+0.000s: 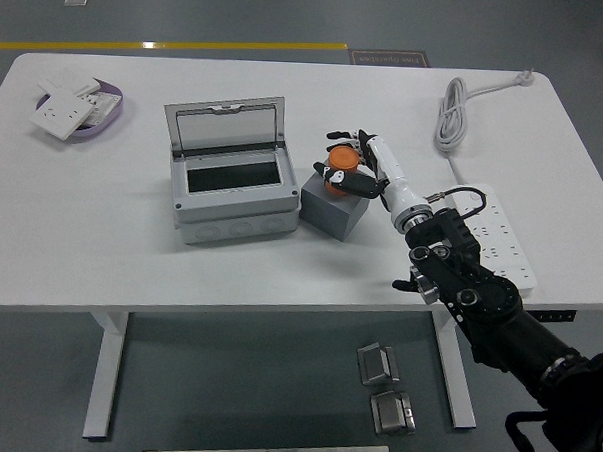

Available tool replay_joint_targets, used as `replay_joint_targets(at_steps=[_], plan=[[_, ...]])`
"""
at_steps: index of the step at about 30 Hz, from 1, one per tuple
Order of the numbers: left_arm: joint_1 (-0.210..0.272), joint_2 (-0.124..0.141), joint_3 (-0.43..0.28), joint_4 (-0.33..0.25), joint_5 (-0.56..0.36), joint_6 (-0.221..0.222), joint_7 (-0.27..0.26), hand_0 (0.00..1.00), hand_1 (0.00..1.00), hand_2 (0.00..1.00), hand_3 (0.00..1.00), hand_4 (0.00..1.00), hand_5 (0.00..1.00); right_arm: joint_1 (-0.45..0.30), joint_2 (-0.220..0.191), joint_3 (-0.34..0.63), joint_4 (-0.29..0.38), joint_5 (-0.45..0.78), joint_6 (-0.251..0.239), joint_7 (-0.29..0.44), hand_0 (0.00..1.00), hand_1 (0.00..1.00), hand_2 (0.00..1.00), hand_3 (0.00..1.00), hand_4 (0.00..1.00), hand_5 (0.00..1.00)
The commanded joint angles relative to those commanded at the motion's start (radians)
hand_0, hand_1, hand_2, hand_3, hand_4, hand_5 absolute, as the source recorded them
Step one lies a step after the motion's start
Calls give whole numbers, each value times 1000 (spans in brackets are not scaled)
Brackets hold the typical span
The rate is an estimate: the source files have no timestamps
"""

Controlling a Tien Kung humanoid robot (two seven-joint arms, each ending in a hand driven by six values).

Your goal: Pick up the cylinder from the cube,place it in the box,flap close box

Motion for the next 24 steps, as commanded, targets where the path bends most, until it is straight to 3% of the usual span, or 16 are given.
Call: replay_joint_targets(at_steps=[11, 12, 17, 18, 23, 24], plan=[[2, -2, 6, 0, -4, 1, -4, 580, 584, 519, 570, 528, 135, -1, 0, -32, 7, 17, -12, 5, 717, 685, 629, 660, 851, 162], [2, -2, 6, 0, -4, 1, -4, 579, 584, 520, 570, 529, 134, -1, 0, -35, 8, 23, -12, 7, 723, 684, 626, 648, 769, 125], [1, -4, 6, 0, 1, 1, -4, 579, 584, 520, 570, 529, 134, 1, 0, -45, 9, 72, -11, 29, 723, 684, 626, 648, 769, 125], [1, -4, 6, 0, 2, 1, -4, 580, 585, 521, 571, 532, 137, 2, 0, -46, 8, 80, -11, 34, 766, 672, 599, 630, 295, 2], [-2, -5, 8, 0, 5, -1, -5, 580, 585, 521, 571, 532, 137, 3, 0, -48, 1, 109, -16, 53, 766, 672, 599, 630, 295, 2], [-2, -5, 8, 0, 6, -1, -5, 580, 585, 521, 572, 533, 137, 3, 0, -47, -2, 114, -16, 56, 784, 660, 579, 599, 172, 2]])
